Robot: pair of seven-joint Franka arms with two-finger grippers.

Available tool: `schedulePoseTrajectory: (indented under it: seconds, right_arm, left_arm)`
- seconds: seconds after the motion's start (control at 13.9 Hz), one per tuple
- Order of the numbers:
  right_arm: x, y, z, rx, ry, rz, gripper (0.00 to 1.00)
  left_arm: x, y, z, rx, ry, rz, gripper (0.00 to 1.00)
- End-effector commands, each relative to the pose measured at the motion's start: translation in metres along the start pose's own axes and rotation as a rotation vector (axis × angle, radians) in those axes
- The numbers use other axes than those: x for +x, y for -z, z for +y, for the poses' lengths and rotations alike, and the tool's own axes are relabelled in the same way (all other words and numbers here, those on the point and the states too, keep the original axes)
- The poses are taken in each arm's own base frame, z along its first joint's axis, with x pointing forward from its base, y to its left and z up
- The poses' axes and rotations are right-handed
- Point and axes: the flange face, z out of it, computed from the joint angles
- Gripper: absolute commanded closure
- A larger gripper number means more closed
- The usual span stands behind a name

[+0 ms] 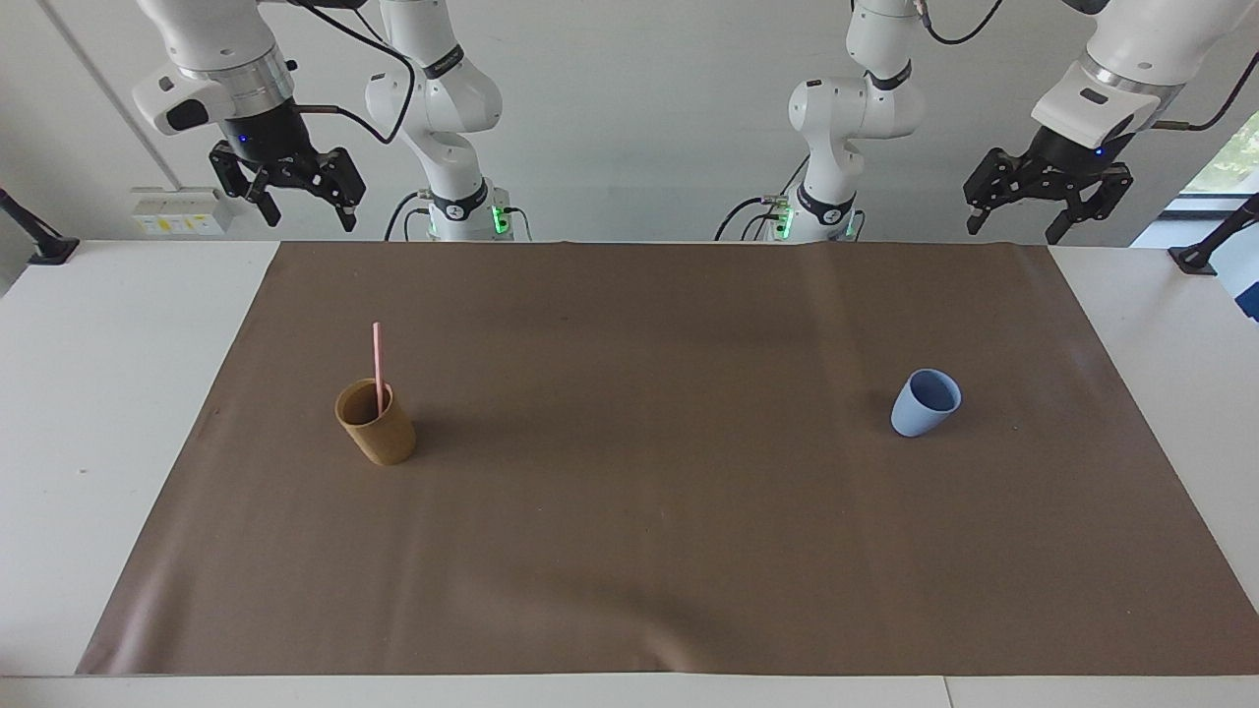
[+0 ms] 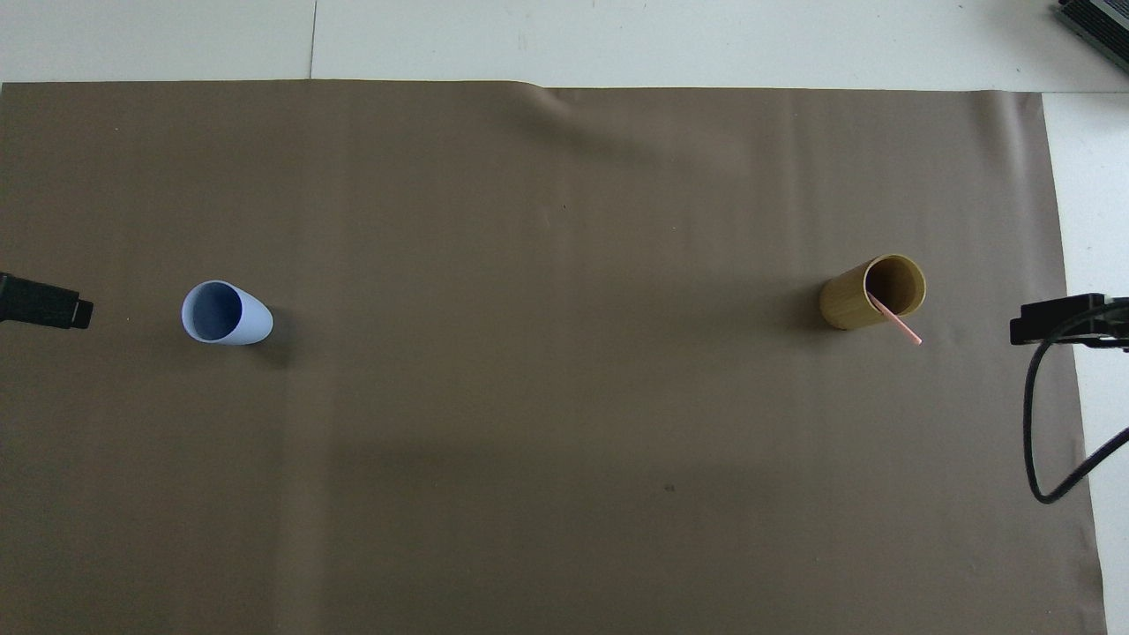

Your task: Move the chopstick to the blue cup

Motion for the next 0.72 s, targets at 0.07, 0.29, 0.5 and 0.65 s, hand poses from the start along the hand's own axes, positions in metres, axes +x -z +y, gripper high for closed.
schedulePoseTrajectory:
  seconds: [0.07, 0.29, 0.5, 0.65]
  right_arm:
    - [-0.0071, 0.0008, 0.0003, 0.019, -0.017, 0.012, 0.0]
    - [-0.0071, 0.0009, -0.0014, 0.021, -0.016, 0.014, 0.0]
    - [-0.0065, 0.0013, -0.0006, 0.021, -0.017, 0.018, 0.0]
    - [-0.0074, 0.0005, 0.0004, 0.019, -0.017, 0.009, 0.0]
  left_arm:
    - [-0.0018, 0.0035, -0.0013, 0.015, 0.012, -0.006, 0.0]
    - [-0.0018, 0.0035, -0.0013, 0.015, 0.012, -0.006, 0.0]
    - [-0.0018, 0.0035, -0.0013, 0.015, 0.012, -0.006, 0.0]
    - [-0.0018, 0.0035, -0.0013, 0.015, 0.012, -0.006, 0.0]
